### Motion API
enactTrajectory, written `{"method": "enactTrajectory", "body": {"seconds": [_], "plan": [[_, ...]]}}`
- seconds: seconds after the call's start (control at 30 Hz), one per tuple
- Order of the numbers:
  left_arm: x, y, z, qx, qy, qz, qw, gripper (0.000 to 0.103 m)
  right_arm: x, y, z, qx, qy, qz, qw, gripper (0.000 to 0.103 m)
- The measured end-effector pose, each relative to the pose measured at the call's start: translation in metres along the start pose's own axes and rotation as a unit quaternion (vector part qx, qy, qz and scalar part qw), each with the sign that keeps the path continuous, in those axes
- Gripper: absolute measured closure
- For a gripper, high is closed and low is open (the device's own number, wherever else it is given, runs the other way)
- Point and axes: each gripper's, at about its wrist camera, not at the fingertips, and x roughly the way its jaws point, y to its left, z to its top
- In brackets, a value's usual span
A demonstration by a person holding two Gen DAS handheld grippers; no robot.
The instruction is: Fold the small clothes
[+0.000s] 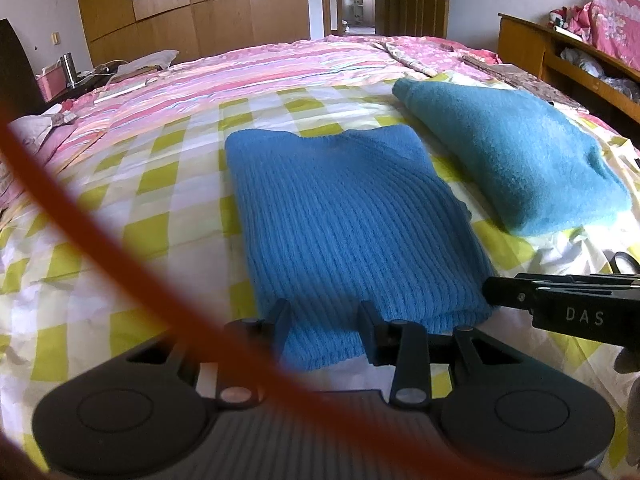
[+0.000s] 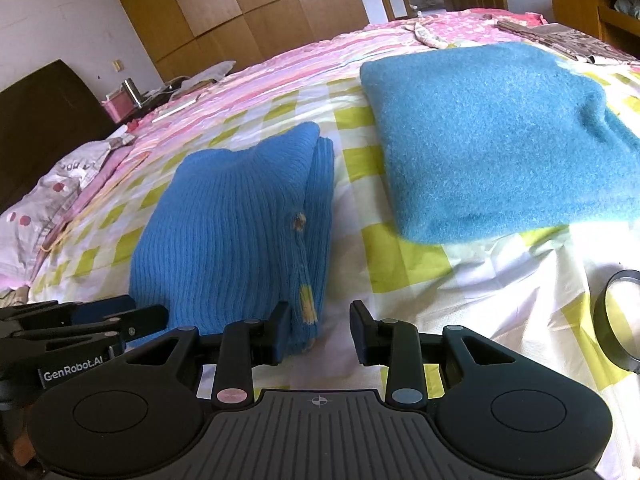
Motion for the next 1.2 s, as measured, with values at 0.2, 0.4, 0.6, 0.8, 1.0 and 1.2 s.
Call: {"method": "enactTrajectory", "body": {"seconds": [0.2,0.4,0.6,0.8,1.0,1.2], "plan": [[0.002,-0.001,-0.002,0.004,0.002,0.005,1.0,0.058,0.002,-0.001,-0.001,0.0,0.001,0.001,1.0,0.07],[0.003,-0.002,-0.004,0.008,0.004,0.01,0.9999,0.054,0.002,-0.002,-0.001,0.003,0.002,0.0,1.0,0.067],[-0.002,0.002,-0.012,-0.004,0.013,0.012,0.9998,0.05,-0.008,-0.002,-0.01,0.015,0.001,-0.003,1.0,0.067],[-0.013,0.004,-0.03,-0.017,0.019,0.012,0.9996,0.045,-0.022,0.005,-0.024,0.011,-0.012,-0.017,1.0,0.067],[-0.024,0.003,-0.051,-0.019,0.02,0.019,0.9994,0.037,-0.033,0.021,-0.043,0.0,-0.015,-0.018,1.0,0.066],[-0.029,0.008,-0.069,-0.03,0.029,0.023,0.9989,0.034,-0.041,0.032,-0.06,0.0,-0.012,-0.018,1.0,0.064]]}}
